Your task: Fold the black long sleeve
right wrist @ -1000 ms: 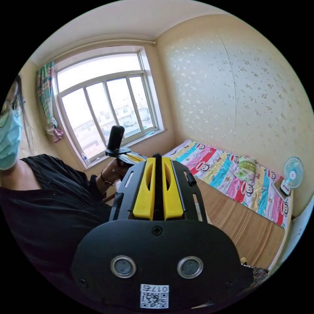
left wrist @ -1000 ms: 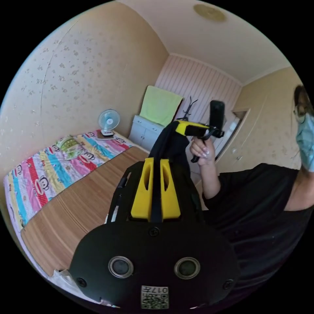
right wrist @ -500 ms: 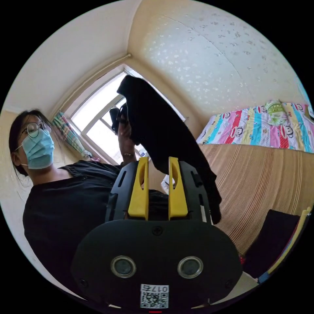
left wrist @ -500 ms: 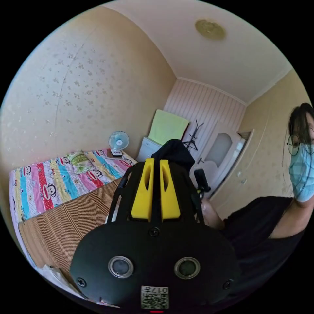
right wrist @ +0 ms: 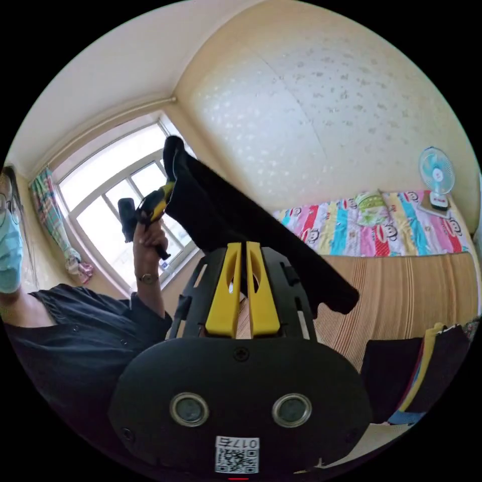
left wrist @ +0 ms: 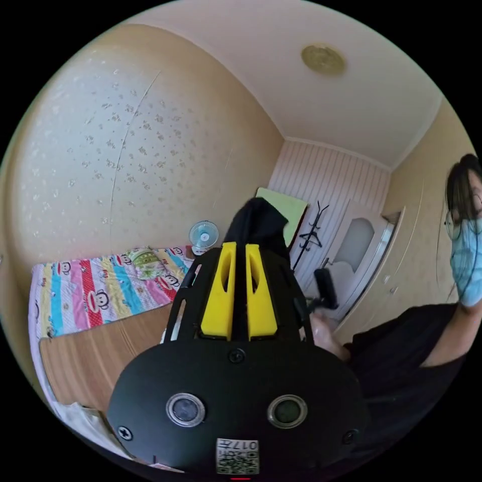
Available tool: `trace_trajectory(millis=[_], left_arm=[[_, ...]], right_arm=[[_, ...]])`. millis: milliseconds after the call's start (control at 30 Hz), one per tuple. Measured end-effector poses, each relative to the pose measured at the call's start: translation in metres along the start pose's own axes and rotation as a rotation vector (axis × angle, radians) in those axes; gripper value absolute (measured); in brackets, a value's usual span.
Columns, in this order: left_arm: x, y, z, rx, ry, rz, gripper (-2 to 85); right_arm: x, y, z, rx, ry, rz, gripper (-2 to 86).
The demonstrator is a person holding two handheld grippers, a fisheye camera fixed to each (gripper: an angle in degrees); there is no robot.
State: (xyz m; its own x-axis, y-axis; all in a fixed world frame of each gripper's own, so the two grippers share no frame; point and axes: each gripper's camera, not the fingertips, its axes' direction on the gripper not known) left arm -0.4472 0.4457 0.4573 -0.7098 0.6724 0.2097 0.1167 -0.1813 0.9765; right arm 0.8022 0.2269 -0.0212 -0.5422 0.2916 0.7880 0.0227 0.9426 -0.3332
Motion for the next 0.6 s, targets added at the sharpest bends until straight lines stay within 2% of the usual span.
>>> trace_trajectory(millis=[67,233,433,500,600], left_arm=[[-0.024,0.003,-0.018,-0.016,0.02,-0.038,2.0],[-0.073,0.013,-0.076,0.086,0.121,-0.138,0.0],[-0.066,-0.009,-0.158,0.149,0.041,-0.019,-0.3],[-0.057,-0.02,-0.183,0.168,0.027,0.031,-0.3],[-0.066,-0.051,-0.208,0.144,-0.049,-0.005,-0.2]], right_arm=[[0.006,-0.02,-0.041,0.141,0.058,-0.016,2.2],[0.006,-0.051,-0.064,0.218,0.18,-0.034,1.9],[-0.009,-0.078,-0.086,0.317,0.026,-0.104,1.7],[-0.026,-0.088,-0.094,0.354,0.021,-0.146,1.8],[-0.043,-0.128,-0.093,0.342,0.063,-0.196,1.9]])
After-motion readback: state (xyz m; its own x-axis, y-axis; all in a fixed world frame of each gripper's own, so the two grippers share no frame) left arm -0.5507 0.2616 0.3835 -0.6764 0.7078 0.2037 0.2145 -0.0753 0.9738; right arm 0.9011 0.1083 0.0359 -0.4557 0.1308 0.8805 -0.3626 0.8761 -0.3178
